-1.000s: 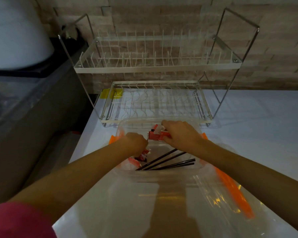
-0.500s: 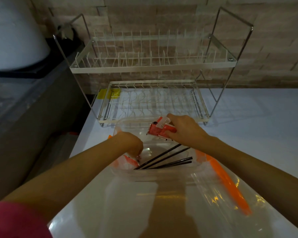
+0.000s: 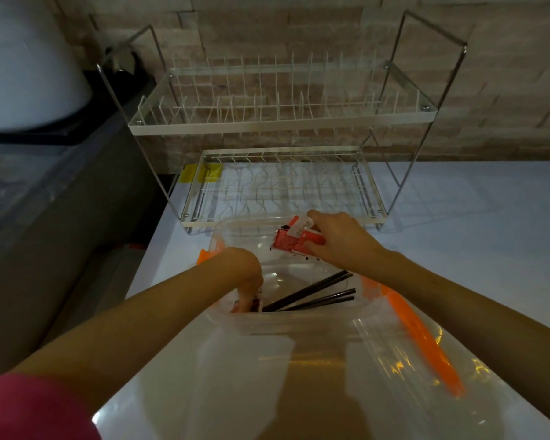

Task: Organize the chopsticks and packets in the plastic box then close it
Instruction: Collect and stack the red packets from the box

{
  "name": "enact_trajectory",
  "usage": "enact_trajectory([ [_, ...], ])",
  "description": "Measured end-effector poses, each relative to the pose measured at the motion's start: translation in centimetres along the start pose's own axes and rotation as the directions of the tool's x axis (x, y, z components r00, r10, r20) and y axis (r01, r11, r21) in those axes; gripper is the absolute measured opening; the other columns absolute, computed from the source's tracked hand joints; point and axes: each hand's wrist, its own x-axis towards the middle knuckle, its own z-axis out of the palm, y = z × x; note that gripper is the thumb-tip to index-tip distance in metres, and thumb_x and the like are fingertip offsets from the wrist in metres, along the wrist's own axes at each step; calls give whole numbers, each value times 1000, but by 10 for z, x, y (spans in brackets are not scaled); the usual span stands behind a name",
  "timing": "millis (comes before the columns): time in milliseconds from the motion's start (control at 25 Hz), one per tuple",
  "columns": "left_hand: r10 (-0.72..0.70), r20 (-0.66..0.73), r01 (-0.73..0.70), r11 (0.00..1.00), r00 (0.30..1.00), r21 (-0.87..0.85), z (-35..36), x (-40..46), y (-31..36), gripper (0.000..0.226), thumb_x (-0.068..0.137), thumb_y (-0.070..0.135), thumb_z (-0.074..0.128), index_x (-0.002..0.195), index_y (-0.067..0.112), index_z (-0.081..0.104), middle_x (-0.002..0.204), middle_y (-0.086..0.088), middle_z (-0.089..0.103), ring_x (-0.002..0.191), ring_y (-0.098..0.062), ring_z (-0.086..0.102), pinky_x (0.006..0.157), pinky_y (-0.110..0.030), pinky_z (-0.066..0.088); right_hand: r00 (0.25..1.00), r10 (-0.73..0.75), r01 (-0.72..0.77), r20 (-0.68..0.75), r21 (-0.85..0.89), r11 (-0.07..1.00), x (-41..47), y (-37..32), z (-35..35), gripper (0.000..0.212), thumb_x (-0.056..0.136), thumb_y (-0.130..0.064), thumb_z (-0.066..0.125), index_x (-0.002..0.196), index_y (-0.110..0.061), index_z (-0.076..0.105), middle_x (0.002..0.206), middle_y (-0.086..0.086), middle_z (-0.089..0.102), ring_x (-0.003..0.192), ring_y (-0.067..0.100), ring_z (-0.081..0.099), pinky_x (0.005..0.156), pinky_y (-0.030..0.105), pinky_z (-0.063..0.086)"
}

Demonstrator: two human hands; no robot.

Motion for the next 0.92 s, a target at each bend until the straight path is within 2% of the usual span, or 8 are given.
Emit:
enact_trajectory([
  [200,9,-79,-7,1000,997,25,3,-1,3,68,85,45,52,142,15,31,143,-10,39,129,-30,41,103,-37,35,1000,2,-2,-4,19,1000,-1,-2,-1,36,88,-29,58,114,-5,51,106,15,68,93,30,64,80,40,52],
  [320,23,-131,-23,1000,991,2,4,-4,2,51,89,32,50,135,11,44,125,-12,54,115,-25,50,93,-33,40,1000,-1,1,-10,11,1000,-2,-2,0,35,88,-28,56,113,-5,51,104,15,68,92,30,64,78,38,50],
  [440,9,-282,-22,999,959,-42,7,-2,-3,39,91,17,46,129,10,49,128,-11,56,116,-28,54,90,-34,44,1000,-6,6,-6,24,1000,-3,-2,0,37,88,-29,57,115,-5,51,105,15,68,93,31,64,80,39,52],
  [520,5,-381,-29,998,924,-57,9,2,-8,35,92,14,43,125,12,54,126,-10,59,113,-27,57,81,-32,44,1000,-7,7,-2,15,1000,-2,-1,0,37,88,-29,57,116,-5,50,105,15,68,94,31,64,82,43,52],
  [600,6,-433,-55,994,901,-99,8,3,-11,33,93,18,42,122,13,56,123,-10,60,110,-27,57,76,-31,42,1000,-5,5,-6,7,1000,-2,-2,0,36,88,-28,57,114,-4,50,104,15,68,93,31,64,81,42,52],
  [760,-4,-489,-130,962,872,-240,2,-8,-15,38,94,33,41,116,7,58,118,-14,61,101,-26,57,83,-35,45,999,8,-5,-40,52,999,-3,-3,-3,31,88,-25,57,110,-4,53,99,15,69,89,30,65,76,38,53],
  [920,-72,-586,-238,869,807,-434,3,-31,-22,46,94,41,37,107,4,61,109,-16,66,92,-28,60,74,-31,40,994,49,-33,-96,166,985,-9,-5,-14,32,87,-25,59,110,-4,56,96,13,71,85,27,67,77,39,55],
])
